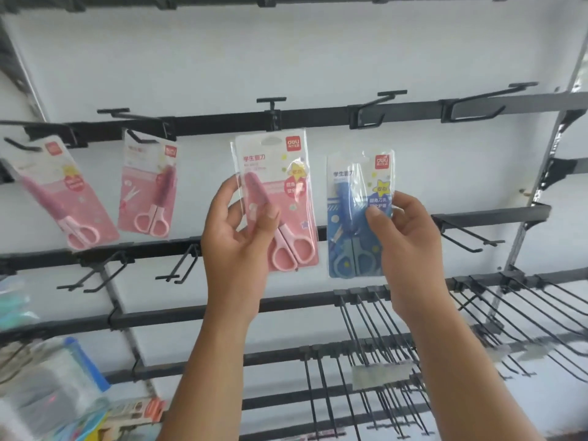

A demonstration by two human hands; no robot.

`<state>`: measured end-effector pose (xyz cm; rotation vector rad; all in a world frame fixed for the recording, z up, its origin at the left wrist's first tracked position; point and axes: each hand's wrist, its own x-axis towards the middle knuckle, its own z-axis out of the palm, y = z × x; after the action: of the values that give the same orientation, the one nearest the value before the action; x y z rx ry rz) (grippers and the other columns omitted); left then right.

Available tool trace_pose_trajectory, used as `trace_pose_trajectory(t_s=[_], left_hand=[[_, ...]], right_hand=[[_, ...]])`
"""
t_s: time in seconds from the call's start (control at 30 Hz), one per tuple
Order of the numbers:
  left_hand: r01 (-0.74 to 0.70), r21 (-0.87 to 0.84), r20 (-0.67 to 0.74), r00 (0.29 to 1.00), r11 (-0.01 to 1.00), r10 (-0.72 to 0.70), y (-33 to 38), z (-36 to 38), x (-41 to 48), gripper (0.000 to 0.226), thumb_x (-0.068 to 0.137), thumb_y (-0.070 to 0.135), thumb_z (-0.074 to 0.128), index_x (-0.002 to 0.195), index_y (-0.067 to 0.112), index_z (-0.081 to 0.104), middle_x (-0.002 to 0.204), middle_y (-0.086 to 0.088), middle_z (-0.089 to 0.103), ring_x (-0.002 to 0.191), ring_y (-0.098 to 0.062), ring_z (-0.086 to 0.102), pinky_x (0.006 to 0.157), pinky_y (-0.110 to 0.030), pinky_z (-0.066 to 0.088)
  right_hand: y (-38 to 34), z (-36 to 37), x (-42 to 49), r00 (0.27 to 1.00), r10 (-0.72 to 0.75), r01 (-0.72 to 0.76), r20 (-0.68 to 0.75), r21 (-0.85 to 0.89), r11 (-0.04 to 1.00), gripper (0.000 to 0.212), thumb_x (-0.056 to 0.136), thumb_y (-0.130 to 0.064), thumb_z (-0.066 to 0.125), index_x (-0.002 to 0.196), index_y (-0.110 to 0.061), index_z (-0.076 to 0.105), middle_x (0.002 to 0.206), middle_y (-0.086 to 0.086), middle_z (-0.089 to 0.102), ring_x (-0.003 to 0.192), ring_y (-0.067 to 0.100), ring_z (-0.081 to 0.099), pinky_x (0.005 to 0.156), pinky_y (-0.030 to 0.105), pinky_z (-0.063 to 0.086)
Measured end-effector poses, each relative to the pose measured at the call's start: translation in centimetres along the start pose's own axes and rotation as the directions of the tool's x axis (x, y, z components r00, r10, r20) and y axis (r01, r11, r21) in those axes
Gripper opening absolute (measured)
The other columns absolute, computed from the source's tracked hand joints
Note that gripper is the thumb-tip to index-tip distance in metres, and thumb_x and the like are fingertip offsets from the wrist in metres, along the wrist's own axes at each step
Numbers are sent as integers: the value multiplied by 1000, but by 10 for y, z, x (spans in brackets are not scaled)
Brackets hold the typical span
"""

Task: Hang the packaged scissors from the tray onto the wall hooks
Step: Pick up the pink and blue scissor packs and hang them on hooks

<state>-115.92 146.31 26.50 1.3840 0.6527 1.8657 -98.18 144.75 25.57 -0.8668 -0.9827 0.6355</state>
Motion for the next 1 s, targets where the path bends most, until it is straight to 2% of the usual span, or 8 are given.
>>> trace_pose_trajectory(t_s=[0.13,0.27,0.33,0.5,0.63,0.77,0.9,1.0], left_hand=[[-58,59,29,998,997,57,-7,5,27,51,93,12,67,139,24,50,119,4,73,102,-11,72,81,-24,56],[-118,174,30,993,978,115,-14,7,41,71,93,20,67,152,35,30,121,-6,70,102,-12,72,94,-31,54],[-146,210,17,989,967,145,-18,10,48,66,95,22,66,150,37,34,125,-6,69,105,-14,71,97,-32,53],[-159,261,-8,986,952,167,-20,17,51,55,96,17,63,142,38,41,123,7,67,98,-2,71,81,-8,48],[-107,328,-15,993,939,119,-36,24,52,50,97,24,61,143,37,44,128,9,66,103,-6,71,85,-20,56],[-41,416,-52,996,909,69,-49,24,57,56,98,31,58,148,41,35,126,3,66,86,-6,73,65,-16,55],[-53,533,-116,984,844,135,-50,22,58,49,97,34,57,144,40,42,134,10,58,106,-14,66,76,-14,53],[-111,611,-114,967,784,226,-46,24,55,44,98,30,56,141,32,48,137,17,49,115,-13,58,90,-34,54]], right_hand=[[4,6,15,999,-33,33,-13,4,999,18,100,-15,60,117,-20,62,92,6,74,76,16,72,65,38,60],[8,7,25,997,-78,79,-5,16,997,35,100,-13,60,128,-35,54,82,4,69,74,15,70,66,38,62],[8,6,32,993,-116,116,12,4,993,44,100,-13,60,133,-41,50,72,-3,63,72,13,66,66,37,59],[8,6,39,992,-116,115,43,21,993,44,100,-12,59,134,-39,53,71,-4,62,73,15,66,70,45,61],[7,3,49,993,-118,118,22,18,993,41,100,-13,59,131,-40,55,67,-9,60,71,13,64,67,41,61],[5,-2,58,991,-130,130,-17,1,992,40,99,-15,60,127,-43,57,72,-4,61,73,15,65,72,50,62],[-3,-7,73,983,-180,179,-45,-30,983,40,99,-15,59,130,-40,56,65,-13,57,65,10,57,66,35,56],[-7,-11,83,971,-231,225,-57,-97,970,40,99,-16,61,131,-39,57,62,-17,55,62,6,53,61,23,51]])
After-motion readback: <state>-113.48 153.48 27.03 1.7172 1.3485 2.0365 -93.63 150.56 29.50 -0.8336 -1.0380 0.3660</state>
